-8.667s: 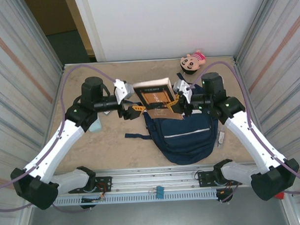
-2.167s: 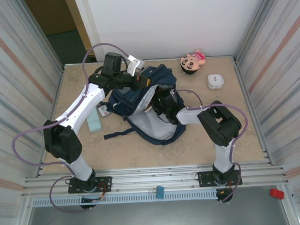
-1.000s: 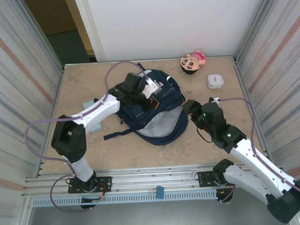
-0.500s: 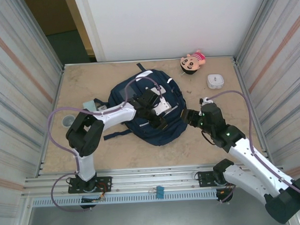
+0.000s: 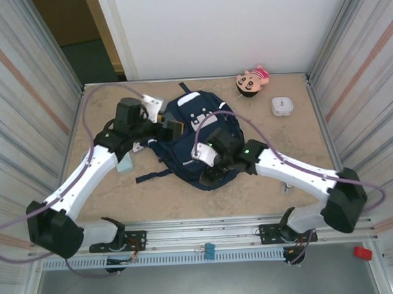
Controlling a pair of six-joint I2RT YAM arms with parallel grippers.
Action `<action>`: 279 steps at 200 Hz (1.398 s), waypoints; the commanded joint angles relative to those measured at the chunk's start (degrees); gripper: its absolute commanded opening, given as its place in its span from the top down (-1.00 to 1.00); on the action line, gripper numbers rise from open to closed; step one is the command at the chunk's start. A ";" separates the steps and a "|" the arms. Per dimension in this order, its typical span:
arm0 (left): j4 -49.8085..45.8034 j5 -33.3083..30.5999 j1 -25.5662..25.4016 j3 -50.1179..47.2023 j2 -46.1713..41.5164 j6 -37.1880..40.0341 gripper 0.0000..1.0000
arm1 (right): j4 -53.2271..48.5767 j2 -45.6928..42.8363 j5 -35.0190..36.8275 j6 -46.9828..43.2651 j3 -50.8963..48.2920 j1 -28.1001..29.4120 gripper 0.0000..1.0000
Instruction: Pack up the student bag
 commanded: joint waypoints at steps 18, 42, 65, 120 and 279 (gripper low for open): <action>0.03 1.36 4.52 -10.77 -6.36 -8.27 -0.76 | -0.17 9.08 -2.47 -11.23 2.63 0.42 -0.63; -0.47 -0.24 6.63 -14.76 -8.36 -9.62 -0.76 | -0.16 15.26 0.16 -12.77 3.96 0.49 -0.63; 0.42 -0.95 7.33 -17.71 -8.23 -10.76 -0.75 | 3.11 19.72 6.35 -13.61 2.59 0.50 -0.41; 4.96 2.03 8.45 -21.19 -6.68 -12.88 -0.65 | 1.59 9.67 7.50 -18.86 1.63 0.21 1.00; 36.28 11.90 7.93 -34.70 -1.05 -2.61 -0.35 | -12.11 -0.95 -4.72 -27.84 19.94 -14.09 1.00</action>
